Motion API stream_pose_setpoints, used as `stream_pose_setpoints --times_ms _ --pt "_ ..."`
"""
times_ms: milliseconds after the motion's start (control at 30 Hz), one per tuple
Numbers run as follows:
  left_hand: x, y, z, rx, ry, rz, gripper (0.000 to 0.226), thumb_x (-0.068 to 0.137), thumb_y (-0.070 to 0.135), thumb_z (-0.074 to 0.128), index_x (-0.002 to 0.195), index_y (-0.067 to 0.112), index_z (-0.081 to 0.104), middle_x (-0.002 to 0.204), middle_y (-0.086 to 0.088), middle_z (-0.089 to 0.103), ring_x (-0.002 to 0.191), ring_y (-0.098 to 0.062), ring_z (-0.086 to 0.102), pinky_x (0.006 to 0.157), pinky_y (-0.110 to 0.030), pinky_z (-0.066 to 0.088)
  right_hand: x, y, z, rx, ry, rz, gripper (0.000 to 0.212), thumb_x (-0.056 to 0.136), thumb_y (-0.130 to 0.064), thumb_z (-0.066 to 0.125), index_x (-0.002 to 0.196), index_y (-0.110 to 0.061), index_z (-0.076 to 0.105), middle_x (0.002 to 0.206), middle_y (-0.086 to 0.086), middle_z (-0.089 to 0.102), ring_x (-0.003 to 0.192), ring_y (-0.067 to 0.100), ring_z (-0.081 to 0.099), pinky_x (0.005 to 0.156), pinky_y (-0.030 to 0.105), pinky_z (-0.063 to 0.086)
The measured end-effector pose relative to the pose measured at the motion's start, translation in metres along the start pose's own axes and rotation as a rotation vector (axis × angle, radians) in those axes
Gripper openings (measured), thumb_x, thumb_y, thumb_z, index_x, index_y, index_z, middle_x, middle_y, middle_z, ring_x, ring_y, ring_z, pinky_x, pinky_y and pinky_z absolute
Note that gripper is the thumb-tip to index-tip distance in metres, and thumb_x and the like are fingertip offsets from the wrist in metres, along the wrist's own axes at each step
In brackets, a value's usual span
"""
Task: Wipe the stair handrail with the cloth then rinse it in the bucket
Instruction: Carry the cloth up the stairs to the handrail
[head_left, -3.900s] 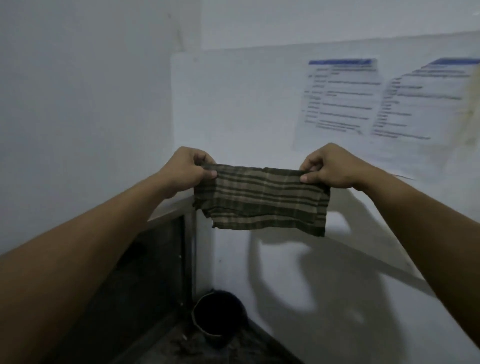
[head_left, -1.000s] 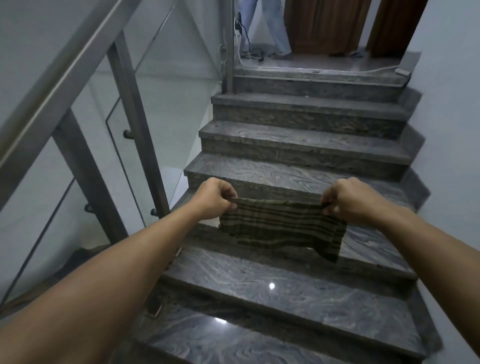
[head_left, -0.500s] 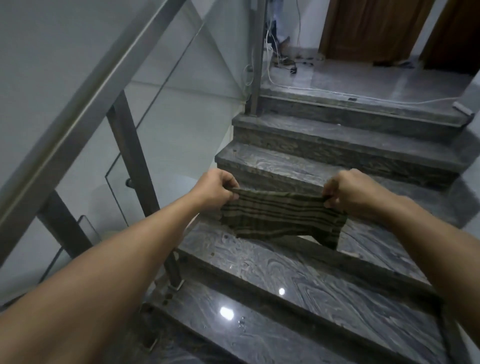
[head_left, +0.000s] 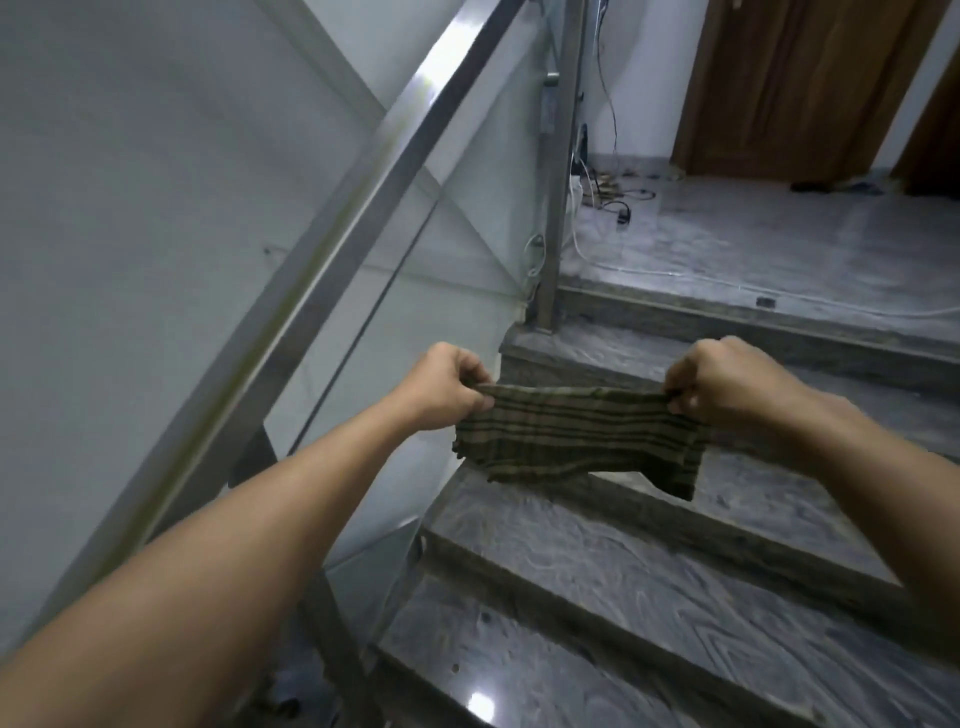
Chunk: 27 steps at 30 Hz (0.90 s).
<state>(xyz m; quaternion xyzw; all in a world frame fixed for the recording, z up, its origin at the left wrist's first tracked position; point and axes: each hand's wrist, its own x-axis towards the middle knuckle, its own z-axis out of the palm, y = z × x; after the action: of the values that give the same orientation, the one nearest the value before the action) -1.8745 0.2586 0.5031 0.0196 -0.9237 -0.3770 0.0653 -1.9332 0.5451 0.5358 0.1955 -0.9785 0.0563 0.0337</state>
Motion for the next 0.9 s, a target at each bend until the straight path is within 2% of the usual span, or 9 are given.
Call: stream_pose_setpoints --times_ms 100,233,400,500,667,800,900 --pt "0.036 0.032 -0.039 0.018 0.034 0.025 0.007 0.079 0.006 0.072 0.086 0.006 0.072 0.088 -0.013 0.074 0.083 -0.024 0.069 0.079 -0.035 0.057 0.042 -0.005 -0.048 -0.009 0.067 0.004 0.016 0.079 -0.018 0.073 0.093 -0.024 0.076 0.091 0.002 0.068 0.084 0.022 0.059 0.068 0.033 0.045" --pt "0.085 0.073 -0.079 0.067 0.129 0.074 0.004 0.079 0.008 0.071 0.082 0.01 0.071 0.084 -0.01 0.073 0.086 -0.025 0.07 0.081 -0.037 0.058 0.094 -0.006 -0.103 -0.018 0.119 0.015 0.015 0.081 -0.017 0.07 0.093 -0.023 0.076 0.083 0.002 0.064 0.074 0.018 0.054 0.061 0.031 0.044" --pt "0.15 0.13 -0.116 0.081 0.341 0.11 0.006 0.083 0.012 0.065 0.081 0.014 0.07 0.086 -0.007 0.072 0.084 -0.023 0.068 0.078 -0.04 0.059 0.164 0.013 -0.159 0.083 0.326 0.065 0.019 0.079 -0.019 0.066 0.092 -0.027 0.077 0.1 0.008 0.07 0.083 0.026 0.055 0.073 0.036 0.051" --pt "0.188 0.164 -0.14 0.045 0.495 0.096 0.007 0.079 0.012 0.065 0.076 0.016 0.07 0.081 -0.006 0.072 0.082 -0.025 0.069 0.075 -0.039 0.059 0.21 0.024 -0.197 0.226 0.435 0.068 0.019 0.078 -0.016 0.067 0.091 -0.025 0.077 0.097 0.008 0.072 0.08 0.025 0.054 0.075 0.035 0.051" --pt "0.229 0.21 -0.181 0.047 0.697 0.011 0.009 0.081 0.013 0.064 0.084 0.018 0.071 0.088 -0.006 0.072 0.085 -0.022 0.066 0.077 -0.028 0.052 0.275 0.022 -0.259 0.402 0.536 -0.011 0.022 0.078 -0.007 0.065 0.092 -0.018 0.077 0.09 0.008 0.074 0.083 0.027 0.065 0.075 0.039 0.058" --pt "0.249 0.229 -0.211 0.022 0.771 -0.064 0.01 0.08 0.011 0.065 0.084 0.015 0.072 0.085 -0.006 0.069 0.081 -0.021 0.062 0.072 -0.025 0.047 0.32 0.01 -0.29 0.539 0.511 -0.089 0.012 0.079 -0.007 0.07 0.088 -0.011 0.076 0.088 0.009 0.072 0.083 0.025 0.066 0.076 0.042 0.059" --pt "0.265 0.233 -0.228 -0.008 0.781 -0.099 0.008 0.079 0.01 0.066 0.08 0.017 0.071 0.081 -0.006 0.068 0.079 -0.021 0.062 0.07 -0.024 0.045 0.35 -0.002 -0.306 0.605 0.477 -0.136 0.014 0.08 -0.01 0.07 0.094 -0.006 0.071 0.089 0.008 0.068 0.083 0.024 0.065 0.076 0.038 0.059"
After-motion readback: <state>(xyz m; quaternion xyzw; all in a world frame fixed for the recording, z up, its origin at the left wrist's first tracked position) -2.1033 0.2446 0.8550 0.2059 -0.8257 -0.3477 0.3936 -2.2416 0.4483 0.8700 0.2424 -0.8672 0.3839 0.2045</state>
